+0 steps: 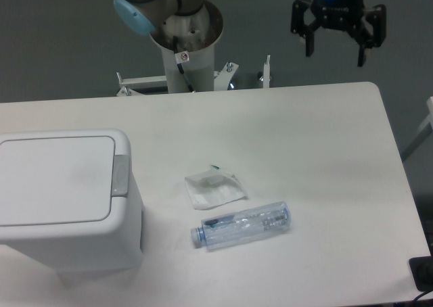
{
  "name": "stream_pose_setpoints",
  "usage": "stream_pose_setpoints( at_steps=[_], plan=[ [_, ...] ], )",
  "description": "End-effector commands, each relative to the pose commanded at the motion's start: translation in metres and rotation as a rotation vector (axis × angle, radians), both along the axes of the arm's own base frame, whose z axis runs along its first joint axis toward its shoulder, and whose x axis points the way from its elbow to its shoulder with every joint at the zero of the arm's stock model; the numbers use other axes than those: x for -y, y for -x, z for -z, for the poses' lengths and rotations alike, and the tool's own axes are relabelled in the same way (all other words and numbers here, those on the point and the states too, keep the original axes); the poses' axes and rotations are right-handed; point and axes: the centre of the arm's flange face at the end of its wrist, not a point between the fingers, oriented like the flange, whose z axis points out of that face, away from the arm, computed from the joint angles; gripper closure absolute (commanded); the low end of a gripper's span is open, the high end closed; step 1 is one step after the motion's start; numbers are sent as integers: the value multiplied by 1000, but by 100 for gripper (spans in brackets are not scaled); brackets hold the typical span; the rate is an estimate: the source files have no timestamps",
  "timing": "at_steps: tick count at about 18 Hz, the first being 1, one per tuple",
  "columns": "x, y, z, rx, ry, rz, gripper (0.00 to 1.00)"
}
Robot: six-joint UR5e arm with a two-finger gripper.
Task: Open the trash can
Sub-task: 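Move the open gripper down toward the white trash can lid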
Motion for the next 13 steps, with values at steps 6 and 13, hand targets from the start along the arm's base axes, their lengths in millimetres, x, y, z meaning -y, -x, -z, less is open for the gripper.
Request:
stream_pose_setpoints(
  at_steps=[6,13],
  plan=[
    [-13,-8,1,39,-67,-119,0],
    [-81,-23,22,127,-143,-314,0]
  ],
)
